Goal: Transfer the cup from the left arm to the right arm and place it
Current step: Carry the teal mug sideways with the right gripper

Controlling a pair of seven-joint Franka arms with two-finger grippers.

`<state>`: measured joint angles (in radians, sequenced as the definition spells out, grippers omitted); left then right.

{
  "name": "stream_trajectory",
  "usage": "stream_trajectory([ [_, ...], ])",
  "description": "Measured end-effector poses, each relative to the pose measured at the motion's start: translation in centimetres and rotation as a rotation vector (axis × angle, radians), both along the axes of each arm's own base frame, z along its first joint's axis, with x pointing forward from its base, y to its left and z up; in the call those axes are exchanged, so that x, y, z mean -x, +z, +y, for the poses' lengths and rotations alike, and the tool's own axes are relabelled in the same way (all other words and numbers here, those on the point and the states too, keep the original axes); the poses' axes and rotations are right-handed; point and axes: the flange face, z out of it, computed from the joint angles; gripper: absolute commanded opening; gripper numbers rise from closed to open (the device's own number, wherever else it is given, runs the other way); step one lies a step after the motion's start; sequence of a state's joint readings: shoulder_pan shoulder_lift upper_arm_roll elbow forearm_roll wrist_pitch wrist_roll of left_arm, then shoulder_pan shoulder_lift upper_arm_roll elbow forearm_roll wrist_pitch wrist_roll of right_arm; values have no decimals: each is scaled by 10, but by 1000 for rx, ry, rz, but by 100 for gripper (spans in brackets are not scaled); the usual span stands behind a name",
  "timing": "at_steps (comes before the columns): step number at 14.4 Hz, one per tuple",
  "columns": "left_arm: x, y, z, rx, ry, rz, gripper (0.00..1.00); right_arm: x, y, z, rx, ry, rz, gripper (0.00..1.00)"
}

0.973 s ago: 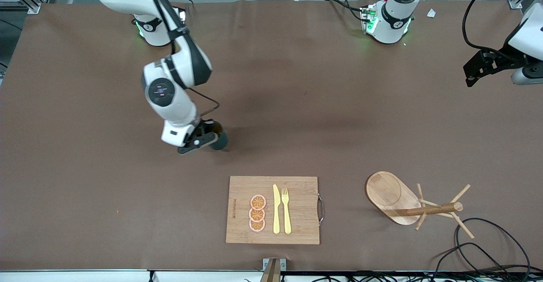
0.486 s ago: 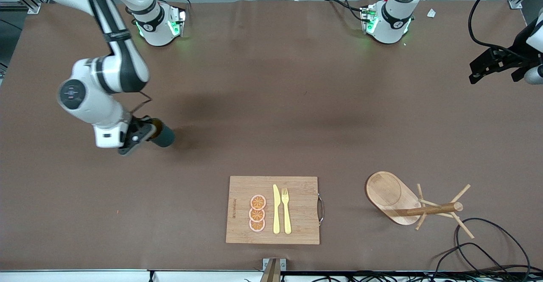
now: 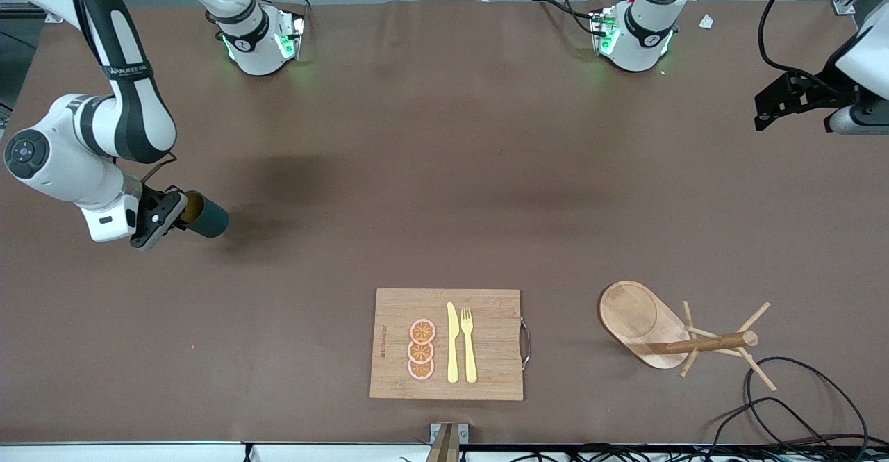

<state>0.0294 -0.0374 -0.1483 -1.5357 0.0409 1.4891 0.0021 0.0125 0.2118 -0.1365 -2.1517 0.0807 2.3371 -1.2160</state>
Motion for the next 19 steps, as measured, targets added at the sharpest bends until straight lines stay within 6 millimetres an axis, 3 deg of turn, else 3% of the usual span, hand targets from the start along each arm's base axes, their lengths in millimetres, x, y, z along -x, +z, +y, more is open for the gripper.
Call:
stream_trajectory([
  [5,6,-5,-10,5,-42,16,100,9,-16,-18,45,30,-3,0],
  [13,16,0,-15,1,-51,7,100,13,-46,-25,51,30,16,2],
  [17,17,0,-14,0,-50,8,100,14,-47,-23,60,49,22,38],
  [18,16,0,-14,0,-50,8,100,14,-48,-22,60,50,22,99],
  [19,16,0,-14,0,-49,9,100,14,-48,-22,60,51,23,100],
])
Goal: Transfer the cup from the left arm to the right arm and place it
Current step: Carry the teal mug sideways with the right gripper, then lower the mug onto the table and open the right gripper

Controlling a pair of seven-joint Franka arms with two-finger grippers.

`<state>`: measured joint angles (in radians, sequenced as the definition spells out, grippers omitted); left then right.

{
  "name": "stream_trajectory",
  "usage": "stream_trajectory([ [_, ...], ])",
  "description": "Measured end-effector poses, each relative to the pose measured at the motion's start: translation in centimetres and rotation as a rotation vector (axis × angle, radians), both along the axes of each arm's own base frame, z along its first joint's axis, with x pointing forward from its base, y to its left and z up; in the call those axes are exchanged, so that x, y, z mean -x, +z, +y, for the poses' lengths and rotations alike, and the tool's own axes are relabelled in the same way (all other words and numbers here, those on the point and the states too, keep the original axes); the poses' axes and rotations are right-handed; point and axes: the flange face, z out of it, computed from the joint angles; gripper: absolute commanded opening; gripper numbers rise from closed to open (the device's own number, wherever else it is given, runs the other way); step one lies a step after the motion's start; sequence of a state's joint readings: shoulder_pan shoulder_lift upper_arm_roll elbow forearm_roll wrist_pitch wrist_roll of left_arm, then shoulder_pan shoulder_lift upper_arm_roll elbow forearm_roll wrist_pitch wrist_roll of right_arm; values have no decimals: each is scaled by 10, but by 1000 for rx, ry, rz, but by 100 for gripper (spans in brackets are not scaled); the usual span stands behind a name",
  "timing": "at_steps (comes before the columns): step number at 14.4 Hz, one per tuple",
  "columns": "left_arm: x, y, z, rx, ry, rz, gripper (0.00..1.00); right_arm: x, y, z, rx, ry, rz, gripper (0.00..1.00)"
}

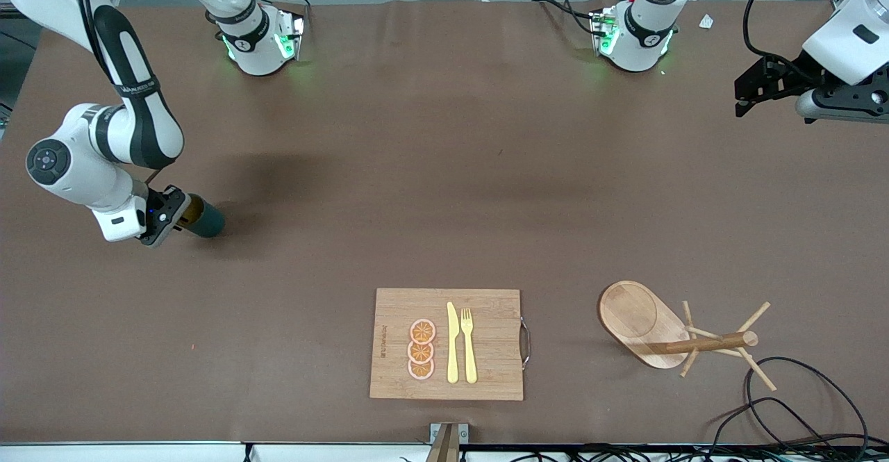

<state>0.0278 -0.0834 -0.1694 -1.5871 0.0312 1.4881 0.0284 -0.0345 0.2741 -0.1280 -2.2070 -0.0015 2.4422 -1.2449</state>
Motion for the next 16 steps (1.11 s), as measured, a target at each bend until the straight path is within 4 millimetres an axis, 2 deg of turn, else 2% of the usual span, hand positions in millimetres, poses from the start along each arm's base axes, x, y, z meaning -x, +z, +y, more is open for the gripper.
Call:
stream_trajectory([
  [4,0,-1,1,0,2,2,100,1,0,-1,-2,-10,16,100],
  [7,0,-2,1,23,6,6,100,-4,16,-1,-5,-107,68,100],
  [10,0,-2,2,27,10,6,100,-17,60,1,2,-271,119,100],
  [16,0,-1,3,27,68,3,100,-34,183,19,48,-651,165,100],
])
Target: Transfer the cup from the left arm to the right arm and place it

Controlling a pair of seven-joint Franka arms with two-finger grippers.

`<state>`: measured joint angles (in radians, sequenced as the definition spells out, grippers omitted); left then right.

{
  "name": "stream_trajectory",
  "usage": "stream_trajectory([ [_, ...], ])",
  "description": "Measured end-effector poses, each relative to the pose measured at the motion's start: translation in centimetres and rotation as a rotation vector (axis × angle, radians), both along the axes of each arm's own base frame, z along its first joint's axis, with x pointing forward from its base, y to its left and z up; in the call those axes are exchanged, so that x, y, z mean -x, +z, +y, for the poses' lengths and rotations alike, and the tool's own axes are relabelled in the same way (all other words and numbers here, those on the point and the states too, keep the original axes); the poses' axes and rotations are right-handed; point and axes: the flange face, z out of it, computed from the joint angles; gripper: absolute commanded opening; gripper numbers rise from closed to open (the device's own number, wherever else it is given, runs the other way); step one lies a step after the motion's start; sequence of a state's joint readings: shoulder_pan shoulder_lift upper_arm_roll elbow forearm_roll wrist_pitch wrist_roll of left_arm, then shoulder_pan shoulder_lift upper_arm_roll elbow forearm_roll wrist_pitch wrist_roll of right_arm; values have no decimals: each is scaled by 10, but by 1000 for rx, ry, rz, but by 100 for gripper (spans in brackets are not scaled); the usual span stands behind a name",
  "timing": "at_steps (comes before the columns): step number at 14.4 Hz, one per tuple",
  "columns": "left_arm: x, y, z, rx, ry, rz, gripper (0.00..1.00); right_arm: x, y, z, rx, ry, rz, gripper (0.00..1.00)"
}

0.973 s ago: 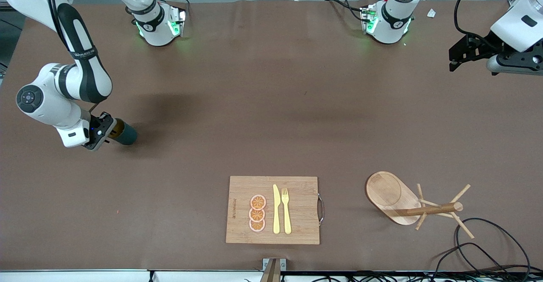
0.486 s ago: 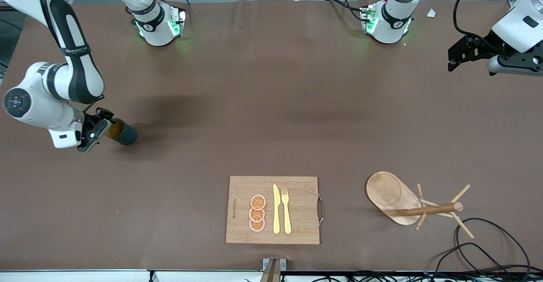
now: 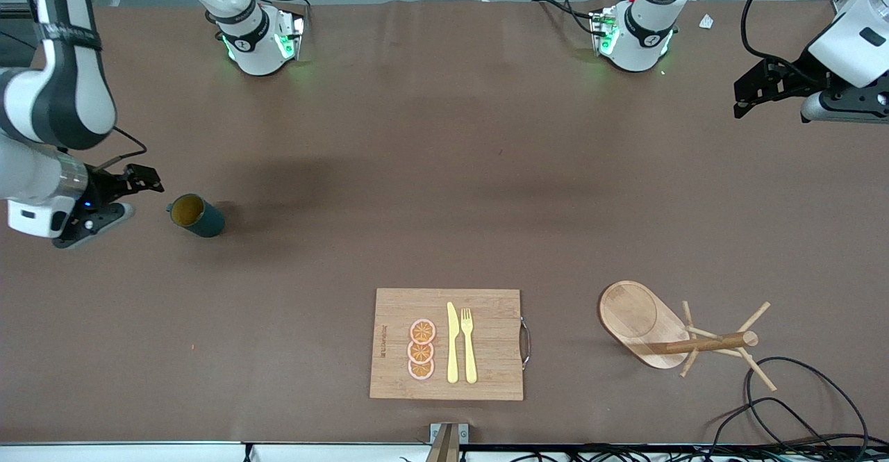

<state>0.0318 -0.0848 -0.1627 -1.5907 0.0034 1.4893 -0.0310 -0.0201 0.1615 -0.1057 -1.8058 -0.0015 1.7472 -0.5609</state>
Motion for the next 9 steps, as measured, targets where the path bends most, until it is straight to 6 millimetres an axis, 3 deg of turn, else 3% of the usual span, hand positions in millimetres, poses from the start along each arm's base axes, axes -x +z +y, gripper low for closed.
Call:
stream_trajectory([
  [4,0,-1,0,-1,18,1,100,-5,63,14,49,-202,12,100],
  [9,0,-1,0,0,17,1,100,-12,104,21,71,-292,-27,100],
])
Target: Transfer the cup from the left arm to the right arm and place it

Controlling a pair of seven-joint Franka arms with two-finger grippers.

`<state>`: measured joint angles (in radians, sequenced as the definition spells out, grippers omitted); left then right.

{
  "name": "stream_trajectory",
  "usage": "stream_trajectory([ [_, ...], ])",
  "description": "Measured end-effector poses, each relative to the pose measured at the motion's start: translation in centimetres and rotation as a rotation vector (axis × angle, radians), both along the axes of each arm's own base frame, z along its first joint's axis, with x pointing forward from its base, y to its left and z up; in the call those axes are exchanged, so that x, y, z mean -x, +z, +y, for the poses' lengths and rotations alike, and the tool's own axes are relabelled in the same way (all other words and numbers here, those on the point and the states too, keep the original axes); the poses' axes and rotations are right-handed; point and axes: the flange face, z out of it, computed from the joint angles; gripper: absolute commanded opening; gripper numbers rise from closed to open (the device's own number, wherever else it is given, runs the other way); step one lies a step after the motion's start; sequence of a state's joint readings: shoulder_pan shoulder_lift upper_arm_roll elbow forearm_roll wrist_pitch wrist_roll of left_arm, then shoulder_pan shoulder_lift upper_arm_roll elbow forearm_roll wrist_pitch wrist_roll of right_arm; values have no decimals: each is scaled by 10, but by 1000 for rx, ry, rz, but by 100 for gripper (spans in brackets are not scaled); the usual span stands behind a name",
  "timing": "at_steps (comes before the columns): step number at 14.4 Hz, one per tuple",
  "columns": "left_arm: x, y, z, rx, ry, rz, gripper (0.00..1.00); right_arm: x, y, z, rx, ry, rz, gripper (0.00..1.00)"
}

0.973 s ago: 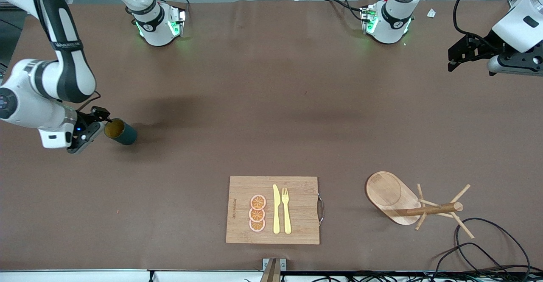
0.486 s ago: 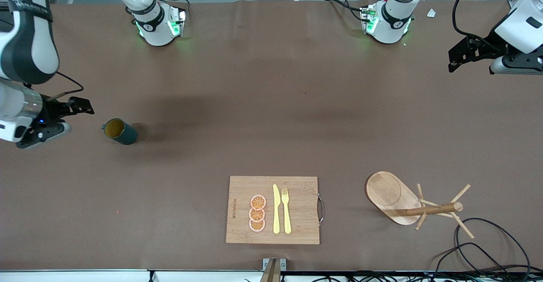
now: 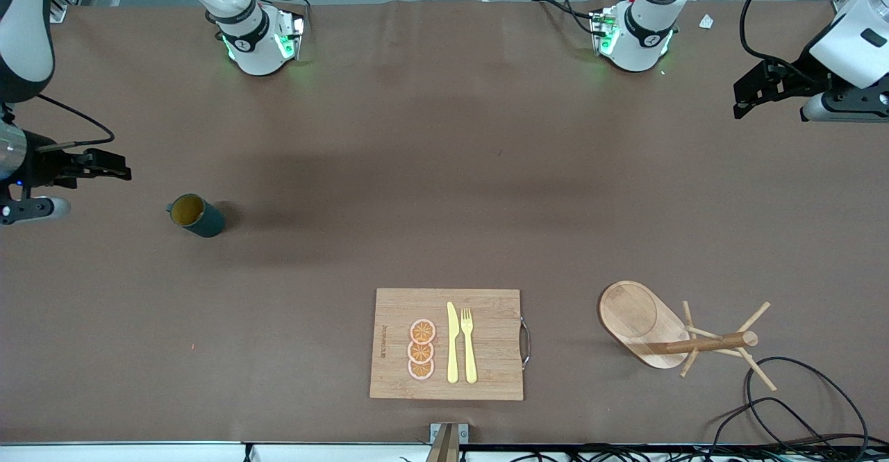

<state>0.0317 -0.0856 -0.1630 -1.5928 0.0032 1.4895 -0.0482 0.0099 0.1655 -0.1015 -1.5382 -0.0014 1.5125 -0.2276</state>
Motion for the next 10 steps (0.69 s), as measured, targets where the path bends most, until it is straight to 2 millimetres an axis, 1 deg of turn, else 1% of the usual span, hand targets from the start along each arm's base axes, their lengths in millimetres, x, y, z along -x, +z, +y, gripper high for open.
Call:
stream_trajectory([
  [4,0,1,1,1,1,-4,100,-5,11,-1,4,-4,-17,100],
  [6,-1,1,1,1,1,-5,100,-2,16,0,4,-14,5,100],
  [10,-1,3,2,2,2,-11,100,7,18,1,4,-37,61,100],
])
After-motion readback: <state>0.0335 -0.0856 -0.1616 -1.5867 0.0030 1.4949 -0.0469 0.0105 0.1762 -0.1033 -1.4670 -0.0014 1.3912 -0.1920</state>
